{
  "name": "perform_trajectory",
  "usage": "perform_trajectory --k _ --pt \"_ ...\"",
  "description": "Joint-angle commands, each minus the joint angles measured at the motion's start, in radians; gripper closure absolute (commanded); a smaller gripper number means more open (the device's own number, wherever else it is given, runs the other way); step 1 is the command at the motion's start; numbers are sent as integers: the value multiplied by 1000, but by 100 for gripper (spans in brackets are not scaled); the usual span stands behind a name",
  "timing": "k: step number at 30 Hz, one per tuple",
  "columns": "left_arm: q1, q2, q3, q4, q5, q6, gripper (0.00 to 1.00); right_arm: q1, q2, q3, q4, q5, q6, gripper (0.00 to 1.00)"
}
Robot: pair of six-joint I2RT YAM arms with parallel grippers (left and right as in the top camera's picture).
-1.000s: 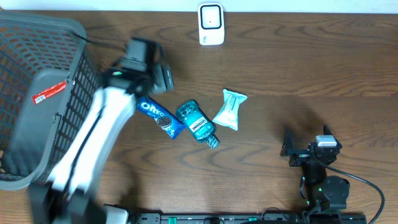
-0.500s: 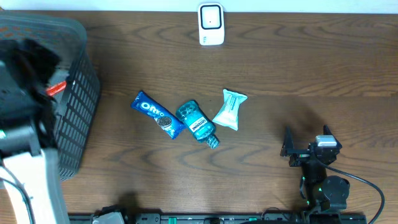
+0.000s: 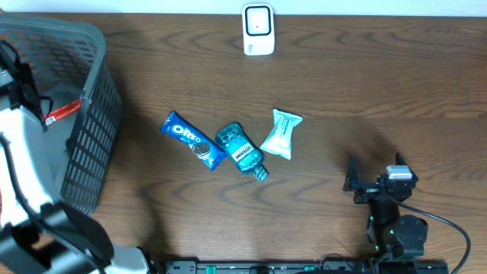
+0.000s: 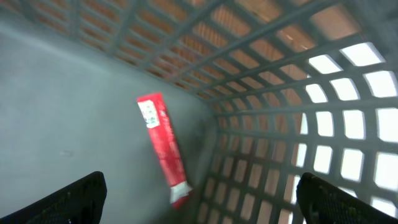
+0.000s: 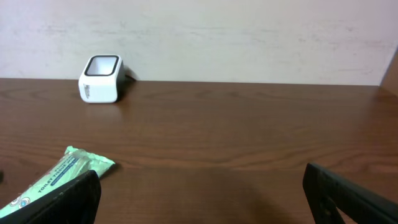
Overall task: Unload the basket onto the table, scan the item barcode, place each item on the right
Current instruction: 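Reach the left gripper into the basket and grasp the red Nescafé stick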
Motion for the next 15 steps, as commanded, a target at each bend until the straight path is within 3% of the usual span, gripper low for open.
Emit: perform_trajectory --k 1,8,15 --pt "-10 87 -9 74 26 -96 2 8 -5 -2 -4 9 10 1" --pt "-15 257 -9 205 35 -186 2 8 -5 -2 -4 9 10 1" --pt "-17 390 -9 319 157 -224 2 8 -5 -2 -4 9 10 1"
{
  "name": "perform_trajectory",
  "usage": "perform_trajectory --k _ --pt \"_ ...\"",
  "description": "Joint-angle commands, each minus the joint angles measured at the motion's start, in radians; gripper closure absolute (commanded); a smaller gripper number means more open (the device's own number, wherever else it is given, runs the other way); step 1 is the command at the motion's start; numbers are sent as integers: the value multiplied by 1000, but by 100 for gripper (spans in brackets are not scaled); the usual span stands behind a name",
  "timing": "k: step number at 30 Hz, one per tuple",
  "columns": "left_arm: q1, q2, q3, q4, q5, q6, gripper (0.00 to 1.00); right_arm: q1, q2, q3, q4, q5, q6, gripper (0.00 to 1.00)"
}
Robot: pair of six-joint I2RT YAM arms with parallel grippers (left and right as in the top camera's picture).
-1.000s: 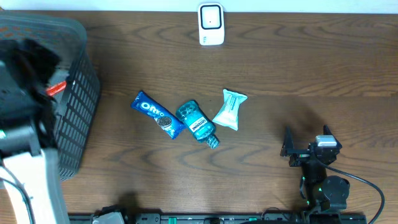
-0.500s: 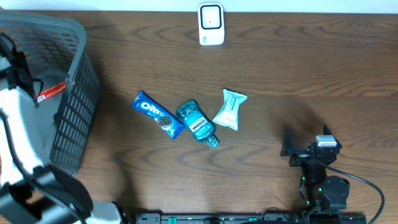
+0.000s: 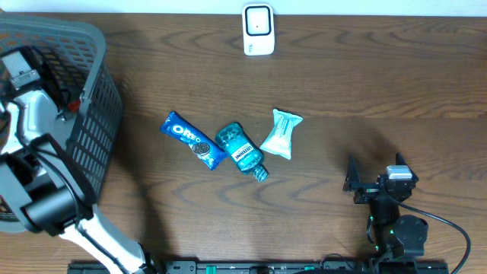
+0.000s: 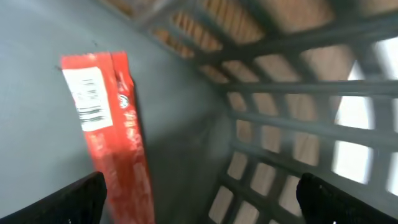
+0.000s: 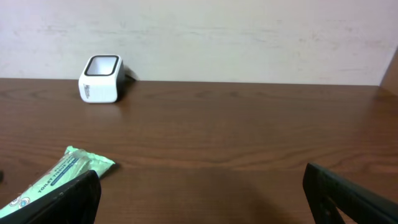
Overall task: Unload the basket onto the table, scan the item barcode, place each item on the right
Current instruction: 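Reach the left gripper into the basket and grasp the red Nescafé stick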
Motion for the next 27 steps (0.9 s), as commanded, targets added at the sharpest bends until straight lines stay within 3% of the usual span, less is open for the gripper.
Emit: perform_trajectory --k 1,9,11,14,16,17,21,27 --pt "-7 50 -8 18 58 -55 2 8 -5 -2 -4 9 10 1" --pt "-47 123 -8 21 53 -66 2 8 -5 -2 -4 9 10 1" --pt "-54 138 -8 18 53 -65 19 8 -5 -2 -4 9 10 1" --pt "-60 155 -15 -3 52 -65 59 8 -5 -2 -4 9 10 1" --pt "-60 155 -25 -6 52 -64 76 8 -5 -2 -4 9 10 1" --pt "-60 155 -27 -8 52 -52 92 8 -5 -2 -4 9 10 1" --pt "-60 154 -29 -5 53 65 93 8 -5 -2 -4 9 10 1" --pt "-56 92 -25 -6 108 132 93 8 -5 -2 -4 9 10 1"
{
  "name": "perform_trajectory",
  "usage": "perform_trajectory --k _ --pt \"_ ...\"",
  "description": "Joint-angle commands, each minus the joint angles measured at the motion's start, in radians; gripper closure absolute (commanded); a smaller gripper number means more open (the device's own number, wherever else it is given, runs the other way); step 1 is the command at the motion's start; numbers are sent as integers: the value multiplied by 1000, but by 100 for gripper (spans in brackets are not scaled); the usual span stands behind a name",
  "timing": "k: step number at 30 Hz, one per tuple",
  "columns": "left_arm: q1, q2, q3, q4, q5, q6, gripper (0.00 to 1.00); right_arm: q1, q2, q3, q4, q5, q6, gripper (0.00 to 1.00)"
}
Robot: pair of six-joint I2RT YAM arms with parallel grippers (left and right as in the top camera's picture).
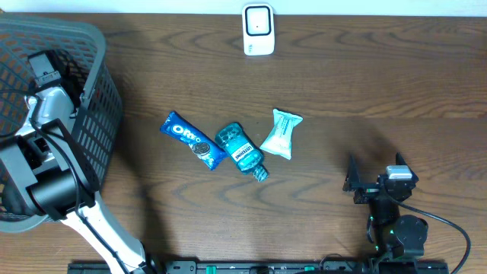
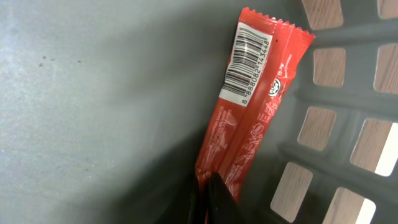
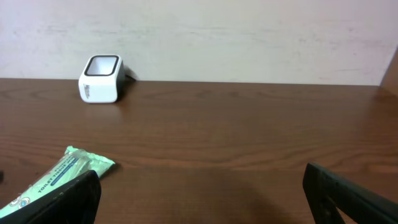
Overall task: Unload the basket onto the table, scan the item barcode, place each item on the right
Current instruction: 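Reach the left gripper into the basket and grasp the red Nescafé stick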
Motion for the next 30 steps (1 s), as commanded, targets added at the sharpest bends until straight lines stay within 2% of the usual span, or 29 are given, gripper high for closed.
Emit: perform_trajectory --k 1,4,8,14,18,19,20,21,22,26,30 --pt "5 -41 -26 -19 53 79 93 8 -5 -2 -4 9 10 1" --pt "12 -145 -26 -22 51 108 93 8 -5 -2 -4 9 10 1" --pt "22 -339 -26 -26 32 217 93 8 -5 -2 -4 9 10 1" --pt "25 -610 -26 -157 -140 236 93 8 -5 -2 -4 9 10 1" --pt "25 -707 -26 -175 -144 328 93 8 -5 -2 -4 9 10 1" --pt "25 -715 -26 -177 -144 352 76 8 -5 -2 -4 9 10 1" --pt "25 -715 -26 -178 -145 359 37 8 -5 -2 -4 9 10 1" --pt "27 -707 -26 -182 -144 359 21 8 -5 -2 -4 9 10 1" --pt "27 -694 -26 -189 -144 358 13 8 -5 -2 -4 9 10 1" --pt "26 -582 -27 -219 -123 338 0 8 -5 -2 -4 9 10 1" --pt "26 -424 -27 -202 -26 308 6 8 -5 -2 -4 9 10 1"
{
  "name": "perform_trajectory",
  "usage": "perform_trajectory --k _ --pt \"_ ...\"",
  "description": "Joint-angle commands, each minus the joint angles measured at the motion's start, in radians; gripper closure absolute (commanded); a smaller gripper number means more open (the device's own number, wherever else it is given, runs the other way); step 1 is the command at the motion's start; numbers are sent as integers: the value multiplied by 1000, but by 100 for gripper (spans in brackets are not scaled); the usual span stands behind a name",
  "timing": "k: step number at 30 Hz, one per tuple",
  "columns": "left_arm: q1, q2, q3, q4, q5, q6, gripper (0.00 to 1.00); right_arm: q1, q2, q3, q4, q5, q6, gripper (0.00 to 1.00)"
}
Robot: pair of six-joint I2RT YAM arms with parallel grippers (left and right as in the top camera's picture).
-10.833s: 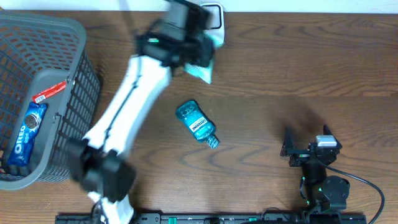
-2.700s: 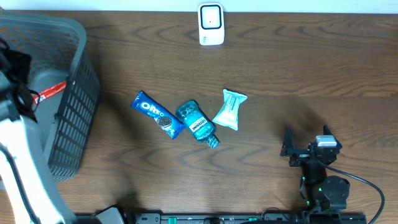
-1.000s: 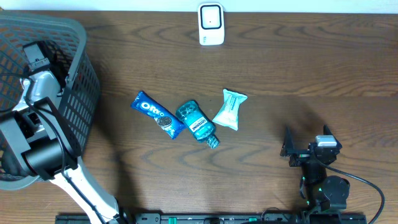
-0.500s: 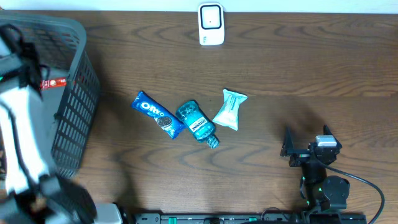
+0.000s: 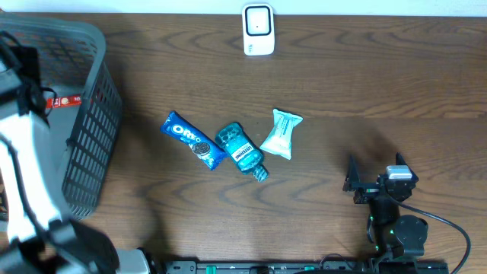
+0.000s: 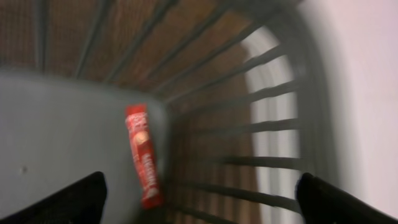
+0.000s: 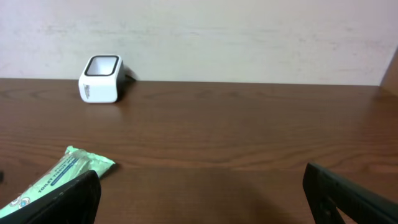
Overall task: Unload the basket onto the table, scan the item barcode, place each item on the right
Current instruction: 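Reach the left gripper into the basket and grasp the red Nescafé stick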
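A red snack packet (image 5: 62, 100) lies on the floor of the grey basket (image 5: 95, 144), close against its mesh wall; in the left wrist view the red packet (image 6: 142, 163) is small and far below. My left gripper (image 6: 199, 208) hangs high over the basket, open, with nothing between its fingers. The white barcode scanner (image 5: 258, 29) stands at the table's far edge, and the scanner (image 7: 101, 78) also shows in the right wrist view. My right gripper (image 5: 378, 183) rests open near the front right, holding nothing.
A blue Oreo pack (image 5: 192, 140), a teal mouthwash bottle (image 5: 241, 151) and a pale green wipes pack (image 5: 282, 133) lie mid-table. The basket's tall mesh walls (image 6: 249, 106) surround the packet. The wipes pack (image 7: 59, 177) lies just left of my right gripper.
My left gripper was shut low at the red packet's end; now it is open and much higher above the basket. The packet lies on the basket floor. The right arm is unchanged.
My left gripper was open above the red packet in the basket, then open and closer to it, then shut down at the packet's lower end. Now it is open again and high up, with the packet lying by the basket wall. The right arm never moved.
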Motion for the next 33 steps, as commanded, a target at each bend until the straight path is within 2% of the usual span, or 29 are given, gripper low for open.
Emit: perform_trajectory --k 1,4,8,14,17,28,29,30,31,32,33 --pt "3 132 -1 23 103 -2 6 8 -5 -2 -4 8 10 1" --pt "3 230 -1 70 176 -11 6 8 -5 -2 -4 8 10 1" --pt "3 342 -1 98 201 -78 6 8 -5 -2 -4 8 10 1" --pt "3 459 -1 210 323 -82 5 8 -5 -2 -4 8 10 1" --pt "3 490 -1 215 331 -115 0 8 -5 -2 -4 8 10 1" --pt "-13 616 -1 209 381 -101 2 8 -5 -2 -4 8 10 1" --pt "-17 630 -1 208 392 -87 7 8 -5 -2 -4 8 10 1" --pt "-20 642 -1 208 403 -66 34 8 -5 -2 -4 8 10 1" --pt "-22 652 -1 206 410 -48 73 8 -5 -2 -4 8 10 1" --pt "-24 660 -1 195 410 -37 93 8 -5 -2 -4 8 10 1" --pt "-23 663 -1 180 410 -28 93 8 -5 -2 -4 8 10 1"
